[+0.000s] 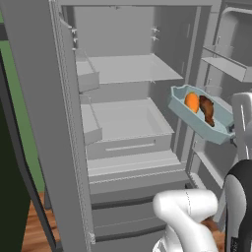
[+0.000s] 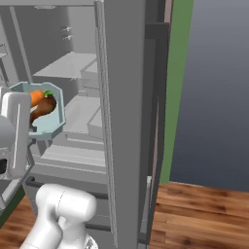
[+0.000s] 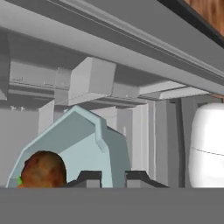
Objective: Place the tupperware containing the chicken drumstick and carrot meal in the microwave. Close the microwave door and press the start button to reheat the meal.
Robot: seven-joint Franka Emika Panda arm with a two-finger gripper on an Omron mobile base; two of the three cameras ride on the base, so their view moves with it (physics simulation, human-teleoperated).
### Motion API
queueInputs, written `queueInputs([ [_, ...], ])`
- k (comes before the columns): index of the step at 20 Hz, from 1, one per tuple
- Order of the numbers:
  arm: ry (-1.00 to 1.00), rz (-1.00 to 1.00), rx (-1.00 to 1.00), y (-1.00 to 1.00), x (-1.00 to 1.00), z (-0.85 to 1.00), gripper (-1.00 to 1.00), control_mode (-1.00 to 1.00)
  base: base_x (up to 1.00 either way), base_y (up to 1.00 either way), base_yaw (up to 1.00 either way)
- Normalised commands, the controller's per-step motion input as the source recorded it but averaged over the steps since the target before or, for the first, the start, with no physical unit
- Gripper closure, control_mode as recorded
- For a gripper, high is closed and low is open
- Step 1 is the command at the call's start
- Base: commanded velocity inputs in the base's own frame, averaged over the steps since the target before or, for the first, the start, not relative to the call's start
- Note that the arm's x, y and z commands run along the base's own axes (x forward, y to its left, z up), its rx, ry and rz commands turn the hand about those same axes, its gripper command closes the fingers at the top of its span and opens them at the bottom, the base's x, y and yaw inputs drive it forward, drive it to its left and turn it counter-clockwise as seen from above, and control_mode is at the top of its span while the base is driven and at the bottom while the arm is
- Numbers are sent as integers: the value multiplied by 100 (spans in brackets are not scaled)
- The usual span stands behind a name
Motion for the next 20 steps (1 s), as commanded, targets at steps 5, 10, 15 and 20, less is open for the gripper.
queueInputs([
  [5, 2, 0, 0, 0, 0, 0, 100, -100, 0, 0, 0],
  [10, 0, 0, 0, 0, 0, 0, 100, -100, 0, 0, 0],
  [15, 1, 0, -1, 7, 18, 0, 100, -100, 0, 0, 0],
  [20, 1, 0, 0, 3, 24, 0, 100, -100, 0, 0, 0],
])
